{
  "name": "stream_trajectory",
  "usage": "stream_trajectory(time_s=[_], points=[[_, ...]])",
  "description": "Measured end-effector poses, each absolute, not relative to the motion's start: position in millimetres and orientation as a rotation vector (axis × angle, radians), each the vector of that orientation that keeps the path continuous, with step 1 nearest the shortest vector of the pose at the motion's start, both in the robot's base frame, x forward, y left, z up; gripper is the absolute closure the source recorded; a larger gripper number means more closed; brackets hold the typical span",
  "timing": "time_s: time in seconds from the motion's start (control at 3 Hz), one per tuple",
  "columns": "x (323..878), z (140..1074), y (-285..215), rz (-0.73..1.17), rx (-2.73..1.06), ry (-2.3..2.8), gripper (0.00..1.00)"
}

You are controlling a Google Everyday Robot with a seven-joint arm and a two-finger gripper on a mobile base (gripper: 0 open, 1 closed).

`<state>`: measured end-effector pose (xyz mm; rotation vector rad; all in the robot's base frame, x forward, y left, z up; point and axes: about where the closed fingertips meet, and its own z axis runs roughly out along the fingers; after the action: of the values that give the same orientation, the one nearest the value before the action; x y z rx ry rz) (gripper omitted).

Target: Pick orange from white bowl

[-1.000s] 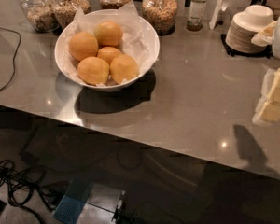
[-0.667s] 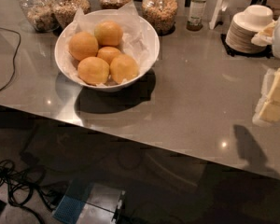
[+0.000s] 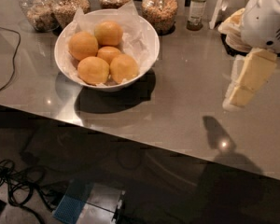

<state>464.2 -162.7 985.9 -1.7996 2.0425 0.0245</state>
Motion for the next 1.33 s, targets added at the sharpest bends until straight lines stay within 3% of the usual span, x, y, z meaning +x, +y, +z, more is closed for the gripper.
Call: stream_trajectory(time_s=[0.67,1.33], points=[[505.1,975.1,-43.7,0.267,-1.939,1.759,0.00],[527.2,973.3,46.0,0.386,-2.015,1.562,0.00]])
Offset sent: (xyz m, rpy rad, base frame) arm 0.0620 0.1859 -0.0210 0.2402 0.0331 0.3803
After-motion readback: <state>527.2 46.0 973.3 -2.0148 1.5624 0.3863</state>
